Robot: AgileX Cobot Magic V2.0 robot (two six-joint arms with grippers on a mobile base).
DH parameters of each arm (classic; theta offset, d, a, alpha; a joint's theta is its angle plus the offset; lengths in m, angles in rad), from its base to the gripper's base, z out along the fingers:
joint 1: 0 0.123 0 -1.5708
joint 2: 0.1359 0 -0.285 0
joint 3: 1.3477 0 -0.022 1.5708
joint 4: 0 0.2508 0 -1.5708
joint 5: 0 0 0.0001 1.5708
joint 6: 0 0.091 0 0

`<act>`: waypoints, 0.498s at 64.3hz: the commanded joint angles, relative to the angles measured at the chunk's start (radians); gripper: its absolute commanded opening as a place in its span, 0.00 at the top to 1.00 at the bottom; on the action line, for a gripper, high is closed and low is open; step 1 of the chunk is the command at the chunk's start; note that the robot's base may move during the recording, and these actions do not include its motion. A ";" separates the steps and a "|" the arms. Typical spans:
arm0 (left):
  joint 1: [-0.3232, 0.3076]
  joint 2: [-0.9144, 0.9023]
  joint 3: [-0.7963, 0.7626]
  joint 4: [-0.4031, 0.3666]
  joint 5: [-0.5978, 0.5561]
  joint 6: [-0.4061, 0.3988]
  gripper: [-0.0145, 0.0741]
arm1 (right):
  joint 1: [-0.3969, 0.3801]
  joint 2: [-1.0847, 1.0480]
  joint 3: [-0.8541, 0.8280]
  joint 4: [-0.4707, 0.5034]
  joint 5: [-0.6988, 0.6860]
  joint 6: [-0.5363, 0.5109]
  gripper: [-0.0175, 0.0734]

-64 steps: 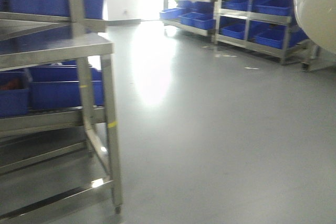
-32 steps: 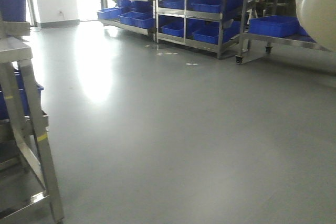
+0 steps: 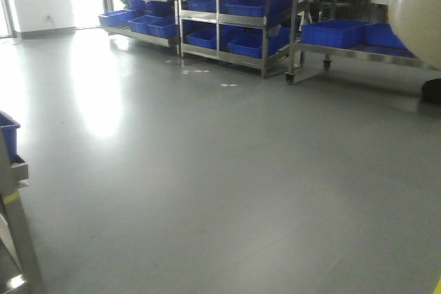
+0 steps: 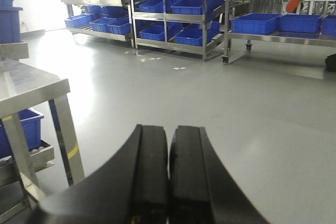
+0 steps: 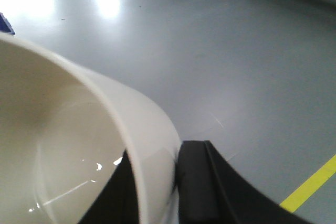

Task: Move white bin to right shelf second layer
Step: 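Drive past the crate racks carrying the bin in the right gripper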

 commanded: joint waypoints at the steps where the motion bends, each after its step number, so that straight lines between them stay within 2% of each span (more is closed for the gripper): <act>1: -0.007 -0.014 0.037 -0.005 -0.085 -0.004 0.74 | -0.005 0.005 -0.033 0.003 -0.105 0.000 0.75; 32: -0.007 -0.014 0.037 -0.005 -0.085 -0.004 0.74 | -0.005 0.005 -0.033 0.003 -0.105 0.000 0.75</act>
